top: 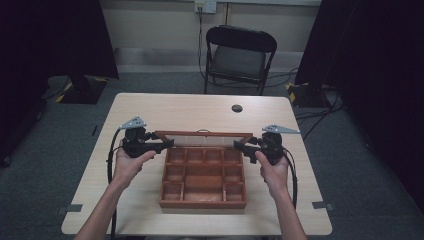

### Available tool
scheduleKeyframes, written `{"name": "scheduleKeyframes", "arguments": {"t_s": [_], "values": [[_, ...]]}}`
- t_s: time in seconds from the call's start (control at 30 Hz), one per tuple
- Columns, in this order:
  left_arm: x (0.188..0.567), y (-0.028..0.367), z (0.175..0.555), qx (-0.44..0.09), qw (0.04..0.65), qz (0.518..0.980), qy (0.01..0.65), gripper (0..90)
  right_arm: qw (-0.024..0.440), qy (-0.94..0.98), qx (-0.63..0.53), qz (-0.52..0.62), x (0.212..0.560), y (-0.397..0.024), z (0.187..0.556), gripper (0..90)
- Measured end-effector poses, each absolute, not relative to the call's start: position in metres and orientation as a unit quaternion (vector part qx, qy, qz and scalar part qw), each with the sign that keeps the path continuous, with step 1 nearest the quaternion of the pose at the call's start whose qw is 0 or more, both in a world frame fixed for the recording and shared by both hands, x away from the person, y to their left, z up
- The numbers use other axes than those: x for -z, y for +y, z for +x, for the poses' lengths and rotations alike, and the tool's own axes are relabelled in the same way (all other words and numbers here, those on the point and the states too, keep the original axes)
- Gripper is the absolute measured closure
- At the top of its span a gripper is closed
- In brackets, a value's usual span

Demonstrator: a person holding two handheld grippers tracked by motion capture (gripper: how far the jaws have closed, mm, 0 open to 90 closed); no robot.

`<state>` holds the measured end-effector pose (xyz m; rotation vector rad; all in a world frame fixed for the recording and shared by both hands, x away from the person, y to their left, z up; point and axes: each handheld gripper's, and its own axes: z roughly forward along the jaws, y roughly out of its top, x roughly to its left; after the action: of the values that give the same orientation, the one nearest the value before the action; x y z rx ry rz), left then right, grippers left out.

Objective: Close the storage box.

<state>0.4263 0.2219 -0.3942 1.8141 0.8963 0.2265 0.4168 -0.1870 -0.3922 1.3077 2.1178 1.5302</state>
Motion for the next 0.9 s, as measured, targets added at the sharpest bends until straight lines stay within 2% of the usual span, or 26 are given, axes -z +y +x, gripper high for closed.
{"name": "scheduleKeyframes", "arguments": {"t_s": [0.6, 0.9], "values": [[0.403, 0.223, 0.411, -0.085, 0.526, 0.757, 0.378, 32.5, 0.105, 0.728, -0.512, 0.444, 0.399, -0.19, 0.402, 35.0], [0.406, 0.222, 0.404, -0.089, 0.512, 0.771, 0.368, 29.5, 0.101, 0.733, -0.506, 0.443, 0.405, -0.19, 0.393, 34.4]]}}
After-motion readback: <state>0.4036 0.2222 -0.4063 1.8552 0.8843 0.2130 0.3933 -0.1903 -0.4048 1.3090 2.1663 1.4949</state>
